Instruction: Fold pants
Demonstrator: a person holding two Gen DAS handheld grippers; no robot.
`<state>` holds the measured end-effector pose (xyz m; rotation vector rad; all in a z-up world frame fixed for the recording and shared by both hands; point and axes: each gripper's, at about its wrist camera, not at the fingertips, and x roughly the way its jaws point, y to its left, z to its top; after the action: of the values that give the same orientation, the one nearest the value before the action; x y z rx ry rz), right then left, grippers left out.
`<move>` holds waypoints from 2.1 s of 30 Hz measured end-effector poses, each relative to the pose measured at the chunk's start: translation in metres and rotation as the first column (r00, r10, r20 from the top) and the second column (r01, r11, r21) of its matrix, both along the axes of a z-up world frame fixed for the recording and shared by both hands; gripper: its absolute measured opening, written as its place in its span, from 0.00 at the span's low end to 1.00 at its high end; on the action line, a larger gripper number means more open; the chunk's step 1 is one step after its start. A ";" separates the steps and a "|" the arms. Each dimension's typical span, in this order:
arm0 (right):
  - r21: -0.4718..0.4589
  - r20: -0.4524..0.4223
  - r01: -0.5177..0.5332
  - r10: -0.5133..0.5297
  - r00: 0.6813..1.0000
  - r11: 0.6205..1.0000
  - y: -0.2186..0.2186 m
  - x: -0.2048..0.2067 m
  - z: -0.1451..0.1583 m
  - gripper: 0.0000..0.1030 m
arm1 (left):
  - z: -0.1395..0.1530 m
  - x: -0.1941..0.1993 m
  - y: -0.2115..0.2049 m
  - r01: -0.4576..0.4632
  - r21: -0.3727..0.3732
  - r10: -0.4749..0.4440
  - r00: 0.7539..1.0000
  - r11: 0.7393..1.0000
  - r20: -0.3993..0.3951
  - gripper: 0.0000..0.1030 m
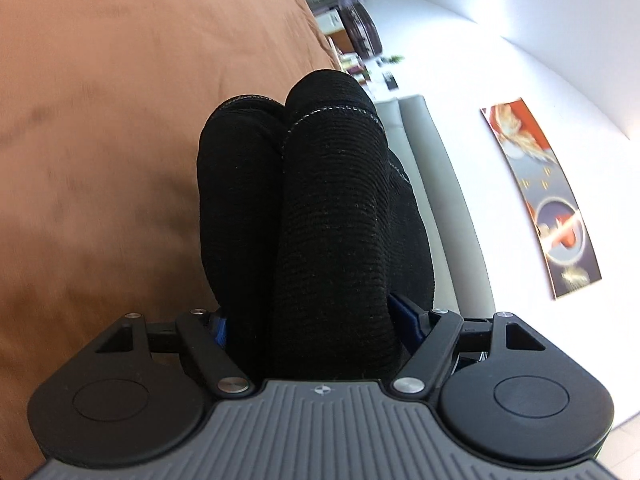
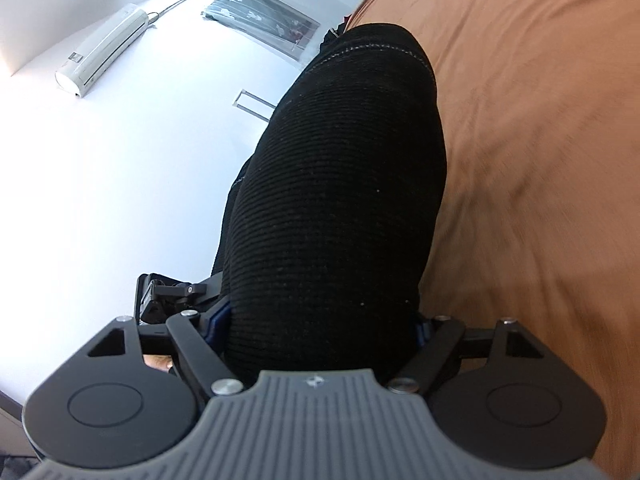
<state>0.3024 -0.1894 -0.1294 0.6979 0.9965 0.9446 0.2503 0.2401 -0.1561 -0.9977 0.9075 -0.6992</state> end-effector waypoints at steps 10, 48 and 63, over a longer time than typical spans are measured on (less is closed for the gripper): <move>-0.084 -0.069 0.093 -0.098 0.993 0.992 -0.044 -0.068 -0.060 0.80 | -0.063 -0.022 -0.015 0.051 0.011 -0.050 0.994 0.999 -0.092 0.93; -0.080 0.032 0.190 -0.188 0.982 0.979 -0.310 0.058 0.006 0.75 | 0.011 0.144 -0.273 0.135 0.057 -0.137 0.990 0.989 0.020 0.83; -0.032 -0.068 0.276 -0.277 0.958 0.961 -0.330 0.034 -0.109 0.84 | -0.033 0.122 -0.285 0.204 0.254 -0.213 0.977 0.945 0.008 0.84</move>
<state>0.3364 -0.5194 -0.2380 0.8340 0.9420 0.6667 0.3726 -0.0453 -0.1888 -0.6666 1.0521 -0.7549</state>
